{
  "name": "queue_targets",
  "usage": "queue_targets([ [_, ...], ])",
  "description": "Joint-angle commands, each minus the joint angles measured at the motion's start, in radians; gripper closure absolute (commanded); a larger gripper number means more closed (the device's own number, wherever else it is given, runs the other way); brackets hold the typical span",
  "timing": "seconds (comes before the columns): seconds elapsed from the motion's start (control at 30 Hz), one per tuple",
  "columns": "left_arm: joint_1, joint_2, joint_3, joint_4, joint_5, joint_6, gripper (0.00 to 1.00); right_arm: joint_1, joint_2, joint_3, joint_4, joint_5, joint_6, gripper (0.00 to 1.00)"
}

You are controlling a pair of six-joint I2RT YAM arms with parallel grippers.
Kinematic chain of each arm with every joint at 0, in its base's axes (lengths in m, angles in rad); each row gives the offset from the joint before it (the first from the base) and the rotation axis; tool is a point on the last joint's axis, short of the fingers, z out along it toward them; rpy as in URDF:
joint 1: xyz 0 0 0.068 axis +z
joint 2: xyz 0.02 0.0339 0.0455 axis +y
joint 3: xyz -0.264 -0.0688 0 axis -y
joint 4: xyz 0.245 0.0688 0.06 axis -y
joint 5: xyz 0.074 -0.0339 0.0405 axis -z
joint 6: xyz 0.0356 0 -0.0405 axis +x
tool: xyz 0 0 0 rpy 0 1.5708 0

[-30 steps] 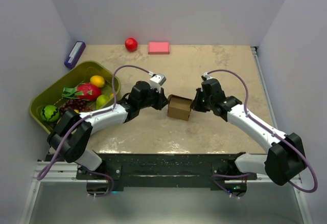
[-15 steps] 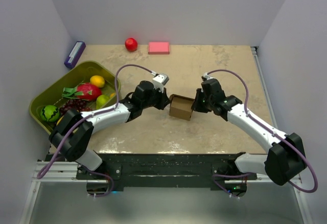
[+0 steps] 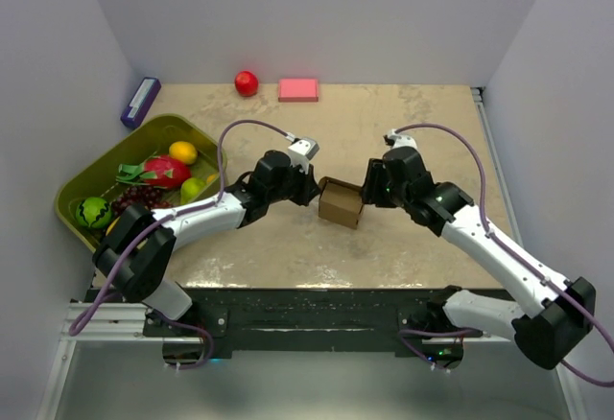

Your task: Fold the paper box

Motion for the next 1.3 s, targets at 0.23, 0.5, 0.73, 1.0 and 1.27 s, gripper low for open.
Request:
queue_targets([
  [0.23,-0.005,0.002,0.036,-0.012,-0.010,0.026,0.96,0.216,0.156,0.137,0.088,0.134,-0.063,0.68],
  [0.5,-0.005,0.005,0.042,-0.021,-0.007,0.030,0.96,0.214,0.219,0.080,0.188,0.138,-0.078,0.78],
  [0.73,-0.007,0.003,0.047,-0.024,-0.006,0.030,0.97,0.214,0.240,0.017,0.183,0.181,-0.064,0.80],
  [1.0,-0.009,0.003,0.055,-0.026,-0.001,0.026,0.97,0.216,0.274,-0.033,0.171,0.192,-0.047,0.82],
  [1.27,-0.015,-0.010,0.062,-0.029,0.014,0.004,0.97,0.217,0.296,-0.046,0.117,0.218,-0.014,0.83],
])
